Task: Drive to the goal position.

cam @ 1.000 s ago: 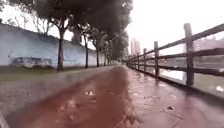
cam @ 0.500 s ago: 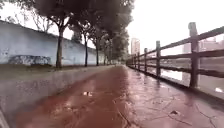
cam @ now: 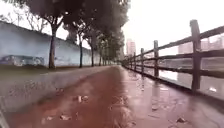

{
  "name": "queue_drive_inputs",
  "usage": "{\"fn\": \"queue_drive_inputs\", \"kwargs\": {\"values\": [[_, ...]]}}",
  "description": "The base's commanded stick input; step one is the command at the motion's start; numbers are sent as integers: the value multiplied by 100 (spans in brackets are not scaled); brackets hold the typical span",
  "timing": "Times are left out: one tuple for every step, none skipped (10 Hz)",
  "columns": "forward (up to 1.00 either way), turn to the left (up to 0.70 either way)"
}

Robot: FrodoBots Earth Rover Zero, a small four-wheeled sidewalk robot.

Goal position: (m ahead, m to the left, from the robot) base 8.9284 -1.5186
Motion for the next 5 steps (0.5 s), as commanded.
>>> {"fn": "queue_drive_inputs", "kwargs": {"values": [[100,0],[100,0],[100,0],[100,0],[100,0]]}}
